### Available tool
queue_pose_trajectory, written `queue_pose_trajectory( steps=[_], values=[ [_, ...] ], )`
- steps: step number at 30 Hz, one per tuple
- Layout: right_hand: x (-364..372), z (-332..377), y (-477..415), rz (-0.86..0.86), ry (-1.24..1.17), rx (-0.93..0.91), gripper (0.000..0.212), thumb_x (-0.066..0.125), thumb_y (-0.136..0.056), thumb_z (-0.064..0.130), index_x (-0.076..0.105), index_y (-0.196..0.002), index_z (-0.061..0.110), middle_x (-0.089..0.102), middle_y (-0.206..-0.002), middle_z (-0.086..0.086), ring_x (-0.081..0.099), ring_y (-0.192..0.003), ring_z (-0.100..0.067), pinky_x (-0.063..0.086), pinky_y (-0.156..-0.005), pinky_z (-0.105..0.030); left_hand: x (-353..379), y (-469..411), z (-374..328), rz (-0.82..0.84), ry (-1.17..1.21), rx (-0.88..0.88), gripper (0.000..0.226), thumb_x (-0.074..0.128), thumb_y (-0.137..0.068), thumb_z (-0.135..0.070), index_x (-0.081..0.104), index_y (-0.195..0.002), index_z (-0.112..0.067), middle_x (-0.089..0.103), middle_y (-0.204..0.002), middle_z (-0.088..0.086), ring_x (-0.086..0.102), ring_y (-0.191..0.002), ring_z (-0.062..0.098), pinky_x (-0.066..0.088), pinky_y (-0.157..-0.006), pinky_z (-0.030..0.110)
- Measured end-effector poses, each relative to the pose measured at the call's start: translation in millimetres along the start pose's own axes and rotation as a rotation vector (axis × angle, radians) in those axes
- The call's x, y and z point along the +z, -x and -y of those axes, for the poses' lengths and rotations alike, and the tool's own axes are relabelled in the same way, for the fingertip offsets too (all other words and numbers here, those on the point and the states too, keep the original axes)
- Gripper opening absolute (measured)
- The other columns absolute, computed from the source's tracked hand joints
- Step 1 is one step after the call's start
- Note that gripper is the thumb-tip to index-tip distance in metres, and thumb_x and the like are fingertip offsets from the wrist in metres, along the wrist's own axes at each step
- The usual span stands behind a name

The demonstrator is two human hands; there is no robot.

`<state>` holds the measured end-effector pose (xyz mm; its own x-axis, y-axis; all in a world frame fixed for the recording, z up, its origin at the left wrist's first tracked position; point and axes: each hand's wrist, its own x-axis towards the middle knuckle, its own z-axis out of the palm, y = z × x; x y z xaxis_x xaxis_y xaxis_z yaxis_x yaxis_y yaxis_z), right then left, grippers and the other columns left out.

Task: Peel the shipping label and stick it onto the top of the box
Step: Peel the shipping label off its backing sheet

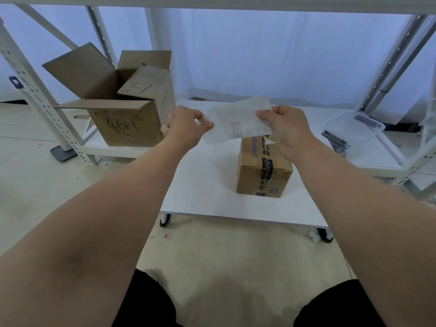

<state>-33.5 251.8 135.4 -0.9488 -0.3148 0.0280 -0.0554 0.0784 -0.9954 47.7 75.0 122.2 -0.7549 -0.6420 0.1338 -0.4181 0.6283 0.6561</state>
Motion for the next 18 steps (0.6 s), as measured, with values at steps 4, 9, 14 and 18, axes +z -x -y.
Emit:
queue_pose_trajectory(
  steps=[4,9,14,18],
  values=[
    [8,2,0,-0.065,-0.014,-0.019,0.015,0.068,-0.082,0.015,0.061,-0.069,0.015,0.067,-0.086,-0.006,0.064,-0.079,-0.020,0.054,-0.074,-0.034,3,-6,6,-0.037,-0.047,-0.001,0.017,0.061,-0.086,-0.046,0.058,-0.090,-0.029,0.040,-0.132,-0.003,0.034,-0.124,0.020,0.027,-0.099,0.036],
    [15,4,2,-0.093,-0.007,-0.059,0.015,0.067,-0.081,0.015,0.061,-0.067,0.016,0.066,-0.084,-0.006,0.063,-0.078,-0.020,0.051,-0.070,-0.033,5,-10,11,-0.076,-0.084,-0.005,0.018,0.061,-0.086,-0.045,0.061,-0.091,-0.028,0.038,-0.131,-0.003,0.034,-0.123,0.021,0.030,-0.103,0.040],
    [16,5,3,-0.110,-0.034,-0.056,0.019,0.067,-0.081,0.014,0.059,-0.064,0.014,0.064,-0.080,-0.007,0.062,-0.076,-0.020,0.052,-0.071,-0.033,3,-12,16,-0.070,-0.121,-0.042,0.018,0.060,-0.087,-0.045,0.061,-0.092,-0.028,0.037,-0.131,-0.002,0.034,-0.123,0.022,0.031,-0.102,0.040],
    [4,10,3,-0.202,-0.106,-0.025,0.026,0.066,-0.083,0.013,0.053,-0.061,0.016,0.055,-0.067,0.001,0.052,-0.061,-0.010,0.045,-0.060,-0.021,-3,-14,31,-0.062,-0.169,-0.100,0.023,0.059,-0.088,-0.042,0.062,-0.101,-0.024,0.036,-0.133,0.002,0.034,-0.122,0.024,0.030,-0.099,0.040]
  ],
)
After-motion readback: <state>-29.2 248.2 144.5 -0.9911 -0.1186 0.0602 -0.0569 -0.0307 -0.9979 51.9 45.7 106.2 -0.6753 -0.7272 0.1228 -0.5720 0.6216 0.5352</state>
